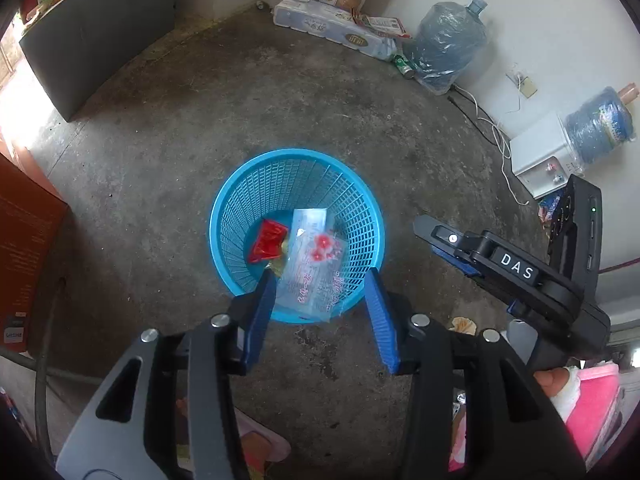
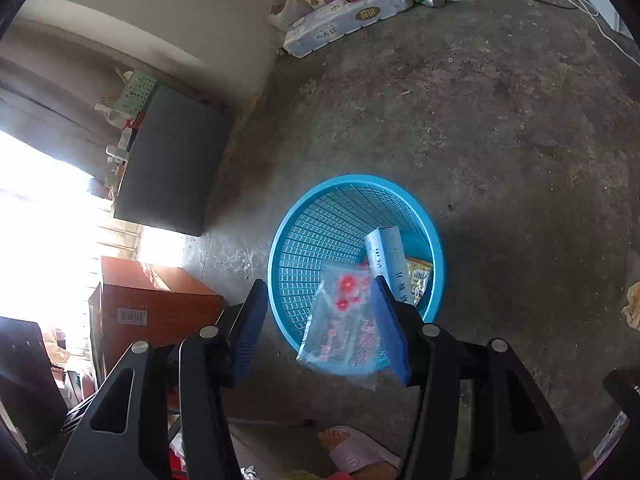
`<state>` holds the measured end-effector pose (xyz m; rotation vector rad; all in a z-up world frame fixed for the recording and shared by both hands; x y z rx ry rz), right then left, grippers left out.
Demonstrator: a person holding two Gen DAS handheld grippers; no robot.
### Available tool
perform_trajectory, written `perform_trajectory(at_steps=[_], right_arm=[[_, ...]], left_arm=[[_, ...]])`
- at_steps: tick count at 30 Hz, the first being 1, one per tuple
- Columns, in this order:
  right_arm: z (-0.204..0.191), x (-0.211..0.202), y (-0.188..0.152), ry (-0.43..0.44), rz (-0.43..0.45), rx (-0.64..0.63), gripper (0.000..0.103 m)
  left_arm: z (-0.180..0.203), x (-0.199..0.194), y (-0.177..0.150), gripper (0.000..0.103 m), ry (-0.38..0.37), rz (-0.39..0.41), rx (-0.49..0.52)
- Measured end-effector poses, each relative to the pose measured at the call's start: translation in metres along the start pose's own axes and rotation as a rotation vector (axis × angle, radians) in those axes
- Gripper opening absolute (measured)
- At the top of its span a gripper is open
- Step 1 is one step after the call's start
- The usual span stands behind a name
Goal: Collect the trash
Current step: 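Carry the bag and box to the wastebasket and release both, then grasp the white cloth with the right tool while the left tool grasps the clear cup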
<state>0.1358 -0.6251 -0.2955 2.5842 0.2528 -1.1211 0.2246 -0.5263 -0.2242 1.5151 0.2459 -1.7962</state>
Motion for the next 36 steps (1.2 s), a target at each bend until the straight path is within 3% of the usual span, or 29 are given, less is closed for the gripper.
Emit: perform_trajectory(at_steps=[3, 9, 13, 16, 21, 28, 36], right_arm=[[0.009, -0.008, -0.011, -0.011, -0.003, -0.021, 0.052], [0.008, -0.044, -0.043, -0.002, 0.006, -0.085, 0.053], [-0.008, -0.075, -0.068, 0.019, 0.022, -0.169, 0.056], [-0.028, -0.093, -0.089, 0.050, 0.016, -0.246, 0.057], [-0.077, -0.118, -0.126, 0.141, -0.007, -0.367, 0.060], [-0.157, -0.140, -0.183, 0.273, -0.057, -0.518, 0.065], [-0.254, -0.133, -0.286, 0.409, -0.226, -0.705, 0.065]], left_arm=[[0.003, -0.022, -0.006, 0.049, -0.012, 0.039, 0.034], [0.003, -0.087, -0.021, 0.051, -0.060, 0.154, 0.001], [-0.004, -0.146, -0.050, 0.052, -0.093, 0.263, -0.027], [-0.016, -0.192, -0.081, 0.056, -0.078, 0.357, -0.051], [-0.055, -0.259, -0.153, 0.060, 0.024, 0.488, -0.093], [-0.126, -0.343, -0.272, 0.063, 0.201, 0.619, -0.226], [-0.199, -0.435, -0.393, 0.063, 0.355, 0.791, -0.462]])
Point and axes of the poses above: each gripper's, at about its wrist camera, not at the fingertips, and x roughly the way its jaws point, z to its right, y to its top, the point moved 8 cm from there along x, roughly the way its jaws point, and after that the axes turned 3 degrees about x, right-handed, at the moved point
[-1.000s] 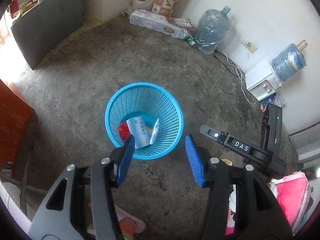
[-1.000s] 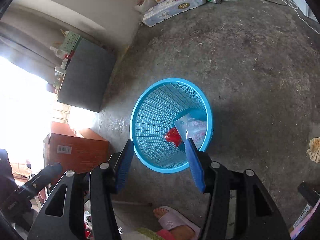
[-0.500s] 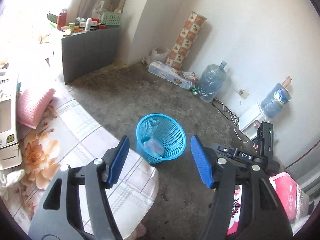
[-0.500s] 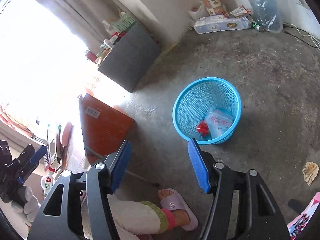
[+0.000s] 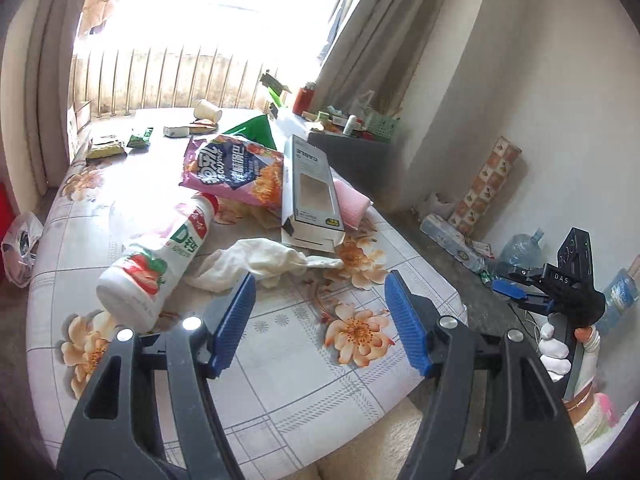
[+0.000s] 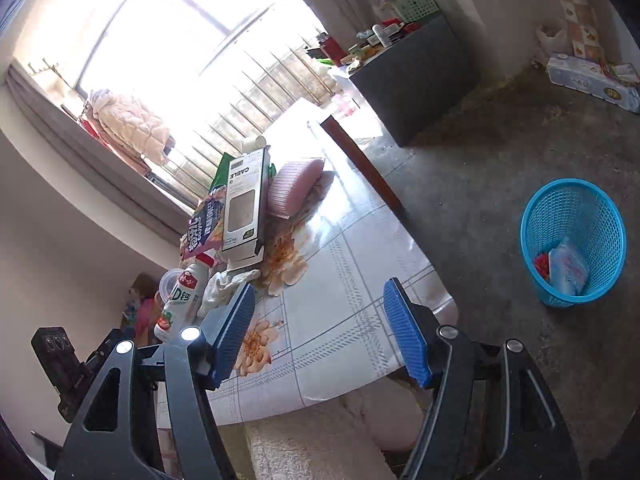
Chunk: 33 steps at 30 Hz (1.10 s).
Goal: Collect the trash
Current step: 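Grasp the white cloth with the right tool while the left tool grasps the clear cup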
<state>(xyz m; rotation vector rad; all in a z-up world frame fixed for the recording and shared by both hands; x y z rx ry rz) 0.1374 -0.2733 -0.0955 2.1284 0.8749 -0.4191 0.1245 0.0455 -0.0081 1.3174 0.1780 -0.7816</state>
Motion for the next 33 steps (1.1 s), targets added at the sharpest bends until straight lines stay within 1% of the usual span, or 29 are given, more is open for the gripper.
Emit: perform_trajectory(at_steps=[2, 4, 6, 8, 11, 13, 14, 15, 17, 20, 24, 30, 32, 33], right_arm=[[-0.033, 0.022, -0.006, 0.036, -0.047, -0.046, 0.065], [-0.067, 0.045, -0.013, 0.077, -0.097, -0.086, 0.065], [-0.096, 0.069, -0.021, 0.094, -0.144, -0.125, 0.065], [-0.125, 0.094, -0.031, 0.107, -0.190, -0.174, 0.065], [-0.159, 0.130, -0.046, 0.078, -0.245, -0.252, 0.065], [-0.175, 0.153, -0.051, 0.024, -0.247, -0.318, 0.065], [-0.182, 0.165, -0.053, 0.011, -0.253, -0.342, 0.065], [-0.185, 0.176, -0.053, 0.001, -0.257, -0.367, 0.065], [-0.188, 0.197, -0.054, -0.057, -0.252, -0.407, 0.065], [-0.188, 0.223, -0.051, -0.123, -0.246, -0.460, 0.065], [-0.186, 0.239, -0.051, -0.189, -0.229, -0.517, 0.065], [-0.180, 0.256, -0.057, -0.234, -0.228, -0.528, 0.064], [-0.178, 0.263, -0.059, -0.254, -0.232, -0.539, 0.060], [-0.177, 0.264, -0.061, -0.262, -0.234, -0.542, 0.059]], left_arm=[[-0.031, -0.018, 0.011, 0.063, 0.049, 0.053, -0.035], [-0.061, -0.028, 0.023, 0.063, 0.097, 0.089, -0.084], [-0.087, -0.034, 0.032, 0.063, 0.124, 0.113, -0.139], [-0.109, -0.033, 0.036, 0.063, 0.150, 0.111, -0.166], [-0.131, -0.024, 0.039, 0.063, 0.181, 0.090, -0.182], [-0.142, -0.022, 0.040, 0.063, 0.186, 0.084, -0.187], [-0.146, -0.018, 0.038, 0.063, 0.185, 0.081, -0.193], [-0.150, -0.015, 0.038, 0.063, 0.181, 0.078, -0.201], [-0.156, -0.006, 0.036, 0.063, 0.173, 0.065, -0.214], [-0.163, 0.011, 0.035, 0.063, 0.179, 0.017, -0.197], [-0.167, 0.035, 0.037, 0.063, 0.186, -0.041, -0.149], [-0.176, 0.072, 0.043, 0.062, 0.221, -0.131, -0.097], [-0.177, 0.083, 0.042, 0.051, 0.235, -0.173, -0.070], [-0.178, 0.087, 0.042, 0.049, 0.241, -0.188, -0.059]])
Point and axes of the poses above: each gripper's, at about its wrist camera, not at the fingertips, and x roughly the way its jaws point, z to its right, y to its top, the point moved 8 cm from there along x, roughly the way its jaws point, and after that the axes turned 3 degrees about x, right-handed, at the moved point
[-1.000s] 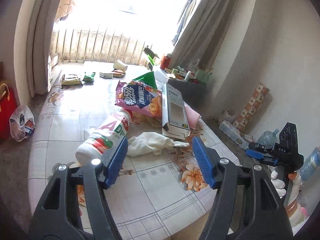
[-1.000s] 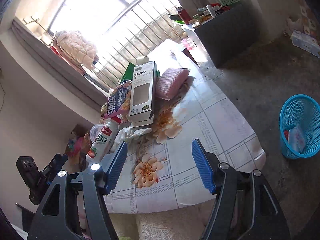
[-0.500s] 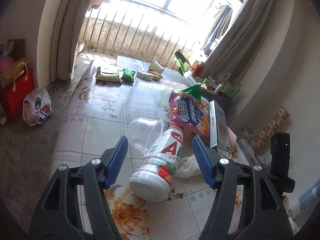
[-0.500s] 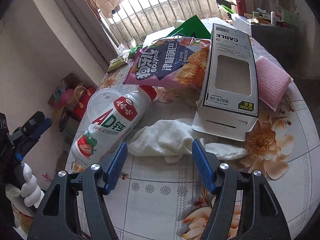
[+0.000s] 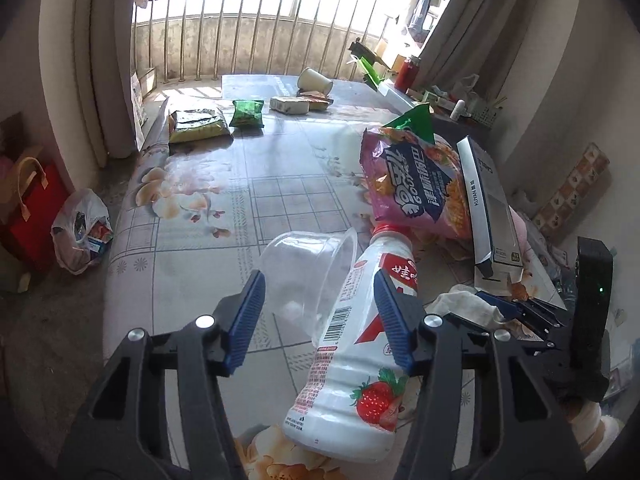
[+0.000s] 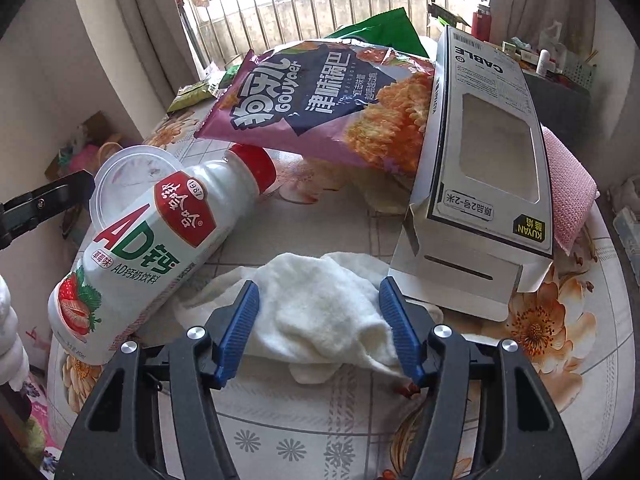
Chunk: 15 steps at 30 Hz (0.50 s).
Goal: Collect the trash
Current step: 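Grasp the white cloth with the right tool while the left tool grasps the clear cup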
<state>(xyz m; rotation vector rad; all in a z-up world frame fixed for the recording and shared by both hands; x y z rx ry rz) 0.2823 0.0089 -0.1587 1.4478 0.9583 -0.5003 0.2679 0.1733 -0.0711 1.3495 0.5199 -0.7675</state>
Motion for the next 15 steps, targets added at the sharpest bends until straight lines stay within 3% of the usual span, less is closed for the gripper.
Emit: perform_trajectory(at_steps=[3, 8, 15], right_arm=[[0.000, 0.002, 0.000, -0.024, 0.004, -0.016, 0.055], [0.003, 0.000, -0.001, -0.044, 0.010, -0.015, 0.045], [0.003, -0.004, -0.007, -0.033, 0.003, -0.014, 0.031]], left_arm=[[0.002, 0.012, -0.002, 0.040, 0.027, -0.037, 0.028], [-0.001, 0.017, -0.006, 0.016, 0.051, -0.067, 0.025], [-0.006, 0.016, -0.010, 0.009, 0.072, -0.066, 0.022]])
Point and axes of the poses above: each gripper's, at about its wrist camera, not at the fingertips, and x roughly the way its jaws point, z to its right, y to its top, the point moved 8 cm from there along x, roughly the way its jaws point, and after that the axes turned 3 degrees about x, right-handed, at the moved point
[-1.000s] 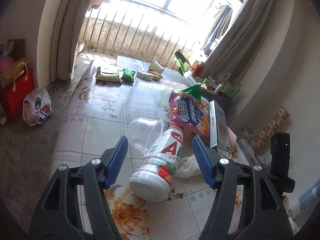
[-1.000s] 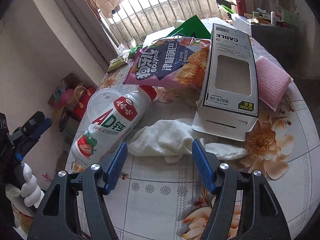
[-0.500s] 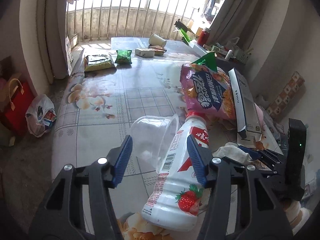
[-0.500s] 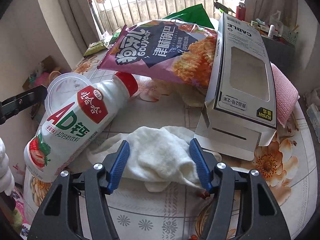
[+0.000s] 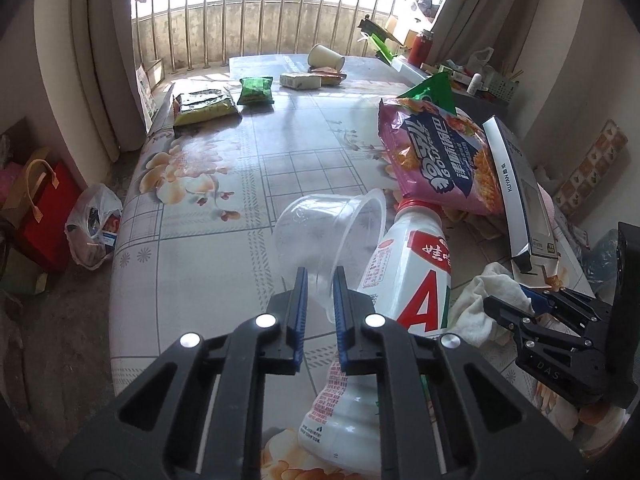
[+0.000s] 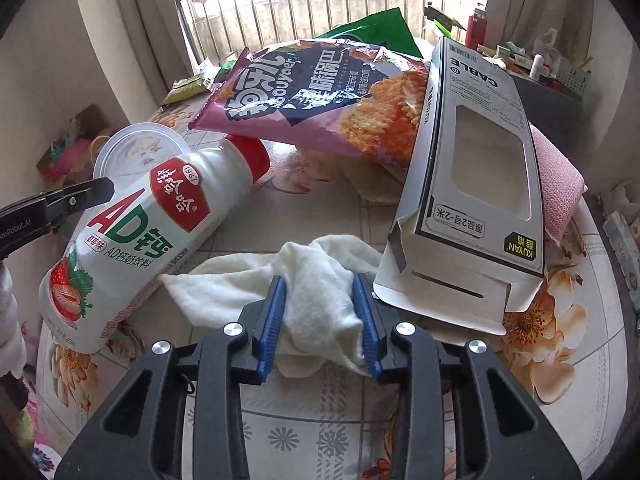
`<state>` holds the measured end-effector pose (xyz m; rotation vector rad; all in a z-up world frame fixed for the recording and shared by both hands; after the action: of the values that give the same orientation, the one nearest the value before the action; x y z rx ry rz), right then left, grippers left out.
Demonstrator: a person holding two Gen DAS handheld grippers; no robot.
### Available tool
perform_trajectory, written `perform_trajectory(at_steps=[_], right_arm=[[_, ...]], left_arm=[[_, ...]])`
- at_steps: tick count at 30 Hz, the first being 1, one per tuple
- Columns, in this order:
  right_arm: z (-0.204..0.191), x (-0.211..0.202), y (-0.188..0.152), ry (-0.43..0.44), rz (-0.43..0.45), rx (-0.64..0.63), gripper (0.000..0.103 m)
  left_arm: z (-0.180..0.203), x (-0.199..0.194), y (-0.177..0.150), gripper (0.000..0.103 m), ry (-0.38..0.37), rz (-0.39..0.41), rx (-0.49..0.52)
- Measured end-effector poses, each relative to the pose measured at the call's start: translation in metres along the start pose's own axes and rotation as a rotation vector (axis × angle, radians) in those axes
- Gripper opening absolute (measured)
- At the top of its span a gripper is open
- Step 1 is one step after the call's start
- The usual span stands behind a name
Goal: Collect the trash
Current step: 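Grasp the white cloth with the right tool while the left tool grasps the clear cup, then carry the cloth and cup to the wastebasket and open both tools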
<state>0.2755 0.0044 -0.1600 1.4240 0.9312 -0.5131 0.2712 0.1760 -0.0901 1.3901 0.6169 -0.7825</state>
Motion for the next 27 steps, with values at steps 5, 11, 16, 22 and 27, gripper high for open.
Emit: perform_trajectory(at_steps=[5, 11, 16, 22, 27], right_arm=[[0.002, -0.005, -0.007, 0.030, -0.013, 0.026, 0.021], [0.003, -0.013, -0.015, 0.049, -0.024, 0.032, 0.017], [0.009, -0.023, -0.019, 0.100, -0.036, 0.070, 0.016], [0.017, -0.041, -0.018, 0.192, -0.021, 0.132, 0.016], [0.017, -0.063, -0.013, 0.344, -0.008, 0.198, 0.015]], left_arm=[[-0.007, -0.002, 0.002, 0.005, 0.016, 0.024, -0.004], [-0.017, -0.009, 0.003, 0.004, 0.043, 0.062, -0.012], [-0.027, -0.023, 0.008, 0.003, 0.062, 0.108, -0.033], [-0.029, -0.052, 0.017, 0.003, 0.085, 0.178, -0.032], [-0.027, -0.077, 0.024, 0.003, 0.082, 0.234, -0.040]])
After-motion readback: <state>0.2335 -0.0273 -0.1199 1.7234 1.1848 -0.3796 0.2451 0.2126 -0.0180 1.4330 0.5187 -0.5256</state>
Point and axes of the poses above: each gripper's, at about its wrist camera, not at the fingertips, and x roughly the way its jaws point, z to its right, y to its top, the point moved 8 cm from there along x, roughly the way its jaws point, and after that the axes turned 3 degrees about x, right-handed, at the moved point
